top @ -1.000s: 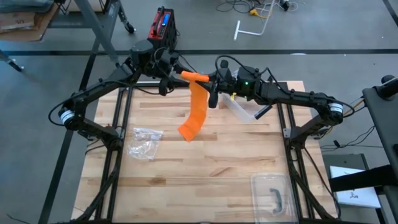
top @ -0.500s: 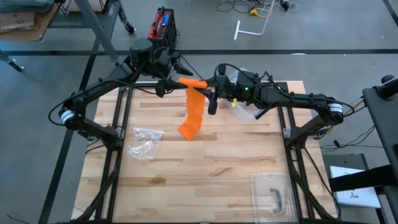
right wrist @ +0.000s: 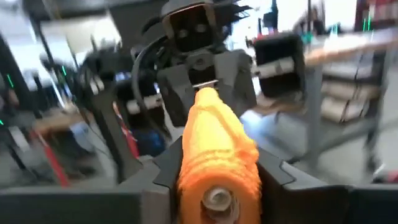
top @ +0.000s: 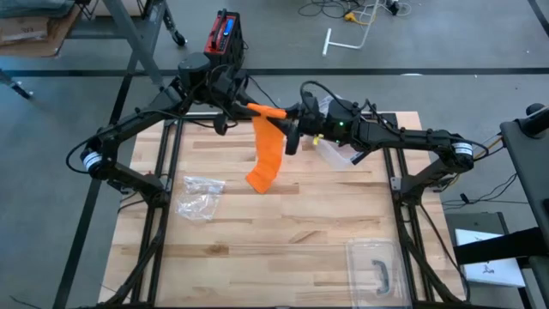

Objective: Roll bandage
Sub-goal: Roll the orange bandage on the table

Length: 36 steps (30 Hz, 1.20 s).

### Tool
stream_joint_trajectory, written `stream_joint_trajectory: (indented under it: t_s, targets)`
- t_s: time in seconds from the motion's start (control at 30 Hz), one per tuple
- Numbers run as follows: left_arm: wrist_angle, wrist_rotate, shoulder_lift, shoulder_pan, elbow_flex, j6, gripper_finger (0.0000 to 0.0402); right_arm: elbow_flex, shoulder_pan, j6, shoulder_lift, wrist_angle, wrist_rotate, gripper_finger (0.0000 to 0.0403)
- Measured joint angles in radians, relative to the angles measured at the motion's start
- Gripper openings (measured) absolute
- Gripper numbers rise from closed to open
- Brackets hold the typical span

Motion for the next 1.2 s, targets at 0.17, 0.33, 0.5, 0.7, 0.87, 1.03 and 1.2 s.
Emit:
stream_joint_trajectory:
  t_s: [0.17,0.33,0.5,0.7,0.87,1.03,1.2]
  targets:
    - [-0.002,-0.005,0.0,0.0,-0.001,0.146,0.0035,0.0,0.0,0.334,-0.001,0.004,0.009,0.0156]
    - [-0.001,-0.007,0.0,0.0,-0.002,0.238,0.007,0.001,0.0,0.491,-0.005,0.007,0.008,0.0214]
    - [-0.002,-0.016,0.0,-0.006,-0.002,0.308,0.0083,0.001,-0.011,0.559,-0.004,-0.003,0.0,0.0255]
    - [0.001,-0.023,0.0,-0.007,-0.002,0.313,0.0055,0.001,-0.028,0.461,0.002,-0.028,-0.001,0.0268]
    - [0.0,-0.015,-0.001,-0.007,-0.002,0.313,0.0055,0.007,-0.033,0.44,0.003,-0.028,-0.007,0.0277]
    - [-0.007,-0.044,0.0,-0.008,-0.002,0.454,0.0062,0.018,-0.04,0.571,0.009,-0.031,-0.017,0.0281]
    - [-0.007,-0.059,0.005,-0.009,-0.002,0.544,0.0051,0.017,-0.039,0.602,0.011,-0.044,-0.025,0.0265]
